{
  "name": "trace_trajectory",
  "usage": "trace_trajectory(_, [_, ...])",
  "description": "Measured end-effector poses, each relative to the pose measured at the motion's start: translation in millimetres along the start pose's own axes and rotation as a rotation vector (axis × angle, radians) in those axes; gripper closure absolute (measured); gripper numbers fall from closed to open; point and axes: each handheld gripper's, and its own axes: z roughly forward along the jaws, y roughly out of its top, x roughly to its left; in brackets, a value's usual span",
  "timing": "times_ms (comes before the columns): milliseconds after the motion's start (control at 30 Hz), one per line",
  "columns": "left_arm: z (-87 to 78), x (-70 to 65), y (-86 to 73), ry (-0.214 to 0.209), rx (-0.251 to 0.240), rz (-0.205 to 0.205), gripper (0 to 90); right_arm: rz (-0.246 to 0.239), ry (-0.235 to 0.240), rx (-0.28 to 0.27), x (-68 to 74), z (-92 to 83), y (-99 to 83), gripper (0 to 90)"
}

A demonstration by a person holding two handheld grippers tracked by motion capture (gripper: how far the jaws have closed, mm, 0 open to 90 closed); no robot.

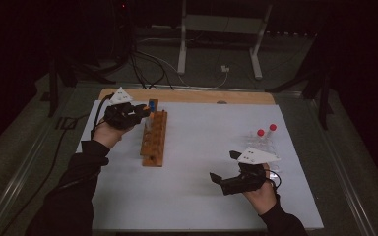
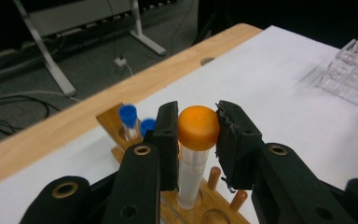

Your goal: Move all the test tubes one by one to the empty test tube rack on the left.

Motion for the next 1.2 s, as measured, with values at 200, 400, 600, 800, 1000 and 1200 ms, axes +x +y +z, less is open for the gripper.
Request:
trace_trajectory(200, [11.8, 1.5, -13.1, 0.002, 0.03, -0.015, 71.6, -0.001, 0.001, 0.002, 0.0, 0.2, -0.6, 0.0])
trace_trajectory(400, [22.2, 1.1, -26.4, -0.002, 0.053, -0.026, 71.6, -0.001, 0.004, 0.003, 0.2, 0.2, -1.0, 0.0])
trace_trajectory(600, [26.0, 1.1, -32.4, -0.005, 0.051, -0.039, 71.5, -0.001, 0.007, 0.003, 0.3, 0.0, -1.0, 0.0])
trace_trajectory(800, [25.3, 1.5, -31.9, -0.013, 0.061, -0.044, 71.3, 0.0, 0.012, 0.0, 0.3, -0.4, -0.7, 0.0])
trace_trajectory(1000, [21.6, -1.8, -31.8, -0.046, 0.047, -0.026, 60.2, 0.004, 0.018, -0.009, 0.0, -2.8, 0.9, 0.0])
trace_trajectory(1200, [3.0, -16.7, -30.1, -0.105, 0.008, -0.012, 34.1, 0.001, -0.003, -0.032, -6.7, -11.6, 5.5, 0.0])
